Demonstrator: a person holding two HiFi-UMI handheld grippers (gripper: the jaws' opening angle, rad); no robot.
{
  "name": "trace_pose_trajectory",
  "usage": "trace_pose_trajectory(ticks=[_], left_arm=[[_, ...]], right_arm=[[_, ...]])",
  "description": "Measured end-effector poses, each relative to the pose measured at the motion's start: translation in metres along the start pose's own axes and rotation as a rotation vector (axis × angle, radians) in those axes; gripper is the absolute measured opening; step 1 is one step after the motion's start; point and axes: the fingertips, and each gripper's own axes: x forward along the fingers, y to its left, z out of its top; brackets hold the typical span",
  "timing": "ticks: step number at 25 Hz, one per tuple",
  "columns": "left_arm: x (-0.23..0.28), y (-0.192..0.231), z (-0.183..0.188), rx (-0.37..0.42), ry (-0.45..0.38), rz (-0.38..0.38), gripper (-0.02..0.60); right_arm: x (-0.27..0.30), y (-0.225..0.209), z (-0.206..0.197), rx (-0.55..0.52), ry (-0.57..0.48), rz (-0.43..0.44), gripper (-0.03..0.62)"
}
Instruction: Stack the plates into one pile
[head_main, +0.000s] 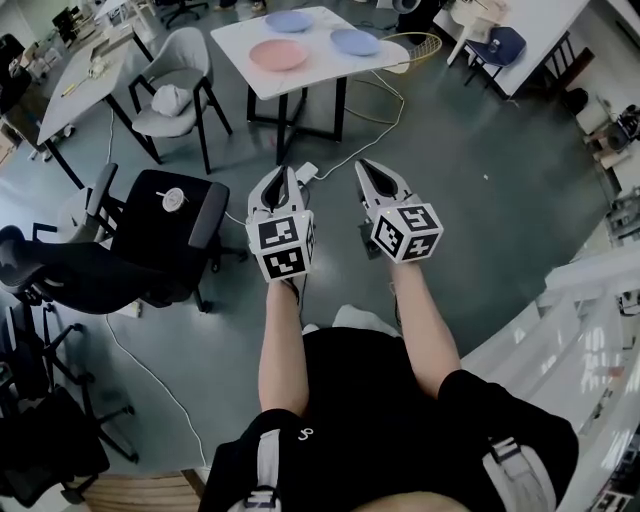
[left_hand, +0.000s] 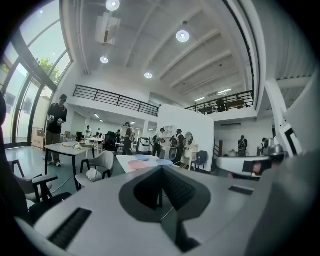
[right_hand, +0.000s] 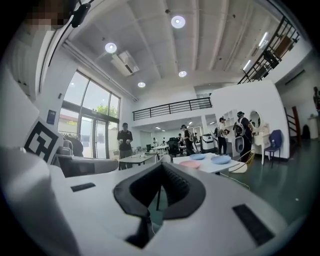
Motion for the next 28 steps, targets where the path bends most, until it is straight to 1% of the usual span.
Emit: trace_pose_trajectory(ticks=[7,10,19,22,25,28], left_arm=[[0.008,0.003,0.001,-0.017,-0.005,-0.009,0.015],[0.011,0.004,0.006,-0.023,-0.015,-0.009,0.015],[0.027,0.018,0.019,-0.003,-0.034,-0.013,0.014],[0.031,0.026,0.031,0.015,-0.056,-0.012,0.014],[0.039,0.032,0.048,0.027,-0.094,-0.005,0.015],[0.046,0.037,0.067,0.055,-0.128,-0.005,0.015]], right_arm=[[0.002,-0.008,0.000,-0.002,0.005,-0.020,0.006],[0.002,-0.014,0.007,0.004,-0.005,-0.030,0.007],[0.024,-0.019,0.023,0.009,-0.053,-0.024,0.007],[0.031,-0.019,0.032,0.011,-0.085,-0.018,0.006],[0.040,-0.022,0.049,-0.010,-0.121,-0.004,0.006],[0.046,-0.031,0.069,-0.004,-0.175,-0.003,0.008]])
